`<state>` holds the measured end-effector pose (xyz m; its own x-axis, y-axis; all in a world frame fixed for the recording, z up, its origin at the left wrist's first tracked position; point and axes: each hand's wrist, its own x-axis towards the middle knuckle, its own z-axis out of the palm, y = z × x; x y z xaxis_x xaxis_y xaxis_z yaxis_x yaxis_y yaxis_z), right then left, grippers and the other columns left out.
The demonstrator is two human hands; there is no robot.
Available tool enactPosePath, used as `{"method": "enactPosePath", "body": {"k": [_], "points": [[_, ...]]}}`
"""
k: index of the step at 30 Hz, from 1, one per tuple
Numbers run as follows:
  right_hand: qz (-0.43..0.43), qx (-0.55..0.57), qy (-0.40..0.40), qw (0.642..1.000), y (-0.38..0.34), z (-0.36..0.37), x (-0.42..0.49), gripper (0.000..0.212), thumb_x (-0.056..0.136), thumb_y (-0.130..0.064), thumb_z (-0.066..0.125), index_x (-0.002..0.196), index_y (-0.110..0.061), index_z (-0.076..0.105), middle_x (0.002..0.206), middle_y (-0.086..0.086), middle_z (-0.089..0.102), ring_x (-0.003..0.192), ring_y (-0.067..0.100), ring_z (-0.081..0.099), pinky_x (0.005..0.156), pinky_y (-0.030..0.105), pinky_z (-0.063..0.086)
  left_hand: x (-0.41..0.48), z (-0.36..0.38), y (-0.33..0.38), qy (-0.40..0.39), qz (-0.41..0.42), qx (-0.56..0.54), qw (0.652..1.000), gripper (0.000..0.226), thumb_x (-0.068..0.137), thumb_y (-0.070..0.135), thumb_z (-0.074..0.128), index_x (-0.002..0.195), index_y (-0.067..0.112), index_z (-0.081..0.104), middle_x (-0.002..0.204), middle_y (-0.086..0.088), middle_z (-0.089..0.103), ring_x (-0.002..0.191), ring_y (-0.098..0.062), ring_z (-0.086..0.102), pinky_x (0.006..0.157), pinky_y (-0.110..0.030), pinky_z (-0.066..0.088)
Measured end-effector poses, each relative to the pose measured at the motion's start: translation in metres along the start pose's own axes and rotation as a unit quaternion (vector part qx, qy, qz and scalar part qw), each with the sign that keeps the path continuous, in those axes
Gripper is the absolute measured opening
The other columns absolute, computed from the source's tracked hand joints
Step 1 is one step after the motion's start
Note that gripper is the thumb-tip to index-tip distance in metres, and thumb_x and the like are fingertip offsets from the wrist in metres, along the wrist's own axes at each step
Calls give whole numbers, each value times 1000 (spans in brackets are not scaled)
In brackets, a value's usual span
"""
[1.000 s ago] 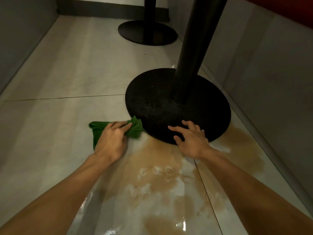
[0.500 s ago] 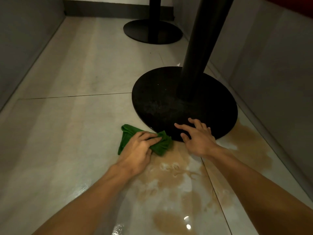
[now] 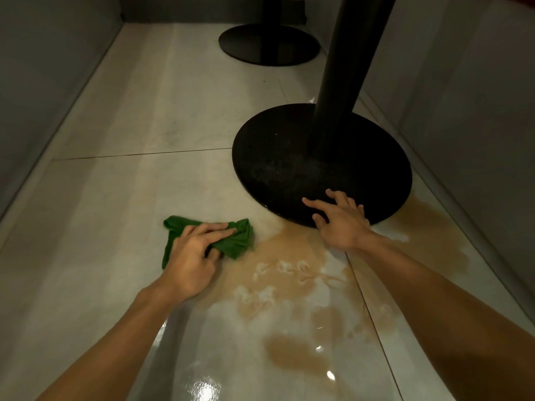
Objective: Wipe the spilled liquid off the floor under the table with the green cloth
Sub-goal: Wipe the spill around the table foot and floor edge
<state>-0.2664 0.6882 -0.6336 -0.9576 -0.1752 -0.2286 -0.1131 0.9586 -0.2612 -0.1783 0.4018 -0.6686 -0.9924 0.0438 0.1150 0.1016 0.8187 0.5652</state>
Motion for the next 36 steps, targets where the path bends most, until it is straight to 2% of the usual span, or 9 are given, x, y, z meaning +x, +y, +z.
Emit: {"method": "enactPosePath", "body": {"k": [6,10,16,19,22,25,28,32,36], "points": [[2,18,-2,1000,-4,1,-3,47,99,-34,41,142,-50,30,159,2,9,147,27,2,117,54,5,-70,6,24,49,-93,27,994,51,76,26,49,123,42,59,121,20,54,102,-11,42,76,-32,27],[0,14,-5,1000,-1,2,-5,46,100,-36,40,142,-51,28,160,0,6,148,26,-1,118,53,3,-107,19,50,35,-64,51,996,53,75,27,43,123,39,61,116,17,55,97,-9,40,69,-32,30],[4,-15,-3,1000,-1,3,-6,46,101,-39,36,144,-51,25,161,0,5,148,25,-2,118,52,3,-64,11,28,81,-98,0,992,49,82,13,52,123,38,60,115,17,52,106,-12,40,74,-28,18],[7,-4,-21,1000,-2,0,-5,46,101,-38,37,143,-51,26,161,-1,5,148,25,-2,117,51,2,-28,4,17,83,-137,4,987,42,89,8,57,125,30,61,109,8,52,108,-23,42,77,-30,21],[9,5,-32,999,-3,-3,-4,46,100,-37,38,143,-51,27,161,0,4,148,25,-2,118,51,2,-27,0,16,80,-135,7,988,41,88,8,60,123,29,63,103,10,48,105,-25,45,79,-34,28],[3,8,-20,1000,-2,-1,-5,47,100,-36,39,143,-50,28,160,1,5,147,25,-2,118,52,2,-58,1,28,98,-152,20,983,41,85,15,62,123,32,63,106,7,51,105,-26,46,79,-36,31],[6,10,-20,1000,-3,0,-5,47,100,-35,38,143,-51,27,160,1,5,147,26,-2,118,53,1,-94,13,57,101,-190,28,976,49,76,30,51,123,36,62,114,3,53,106,-26,43,80,-38,30],[13,4,-21,1000,-4,1,-5,47,100,-35,38,143,-51,26,161,1,3,148,25,-4,117,53,1,-133,35,95,72,-160,49,983,54,63,26,65,117,35,67,106,2,54,93,-21,41,70,-36,31],[11,4,-25,1000,-3,1,-5,47,100,-36,37,143,-51,25,161,0,3,148,25,-4,117,53,1,-154,47,113,47,-78,38,995,64,49,22,77,111,39,68,97,5,57,86,-15,39,56,-33,35]]}}
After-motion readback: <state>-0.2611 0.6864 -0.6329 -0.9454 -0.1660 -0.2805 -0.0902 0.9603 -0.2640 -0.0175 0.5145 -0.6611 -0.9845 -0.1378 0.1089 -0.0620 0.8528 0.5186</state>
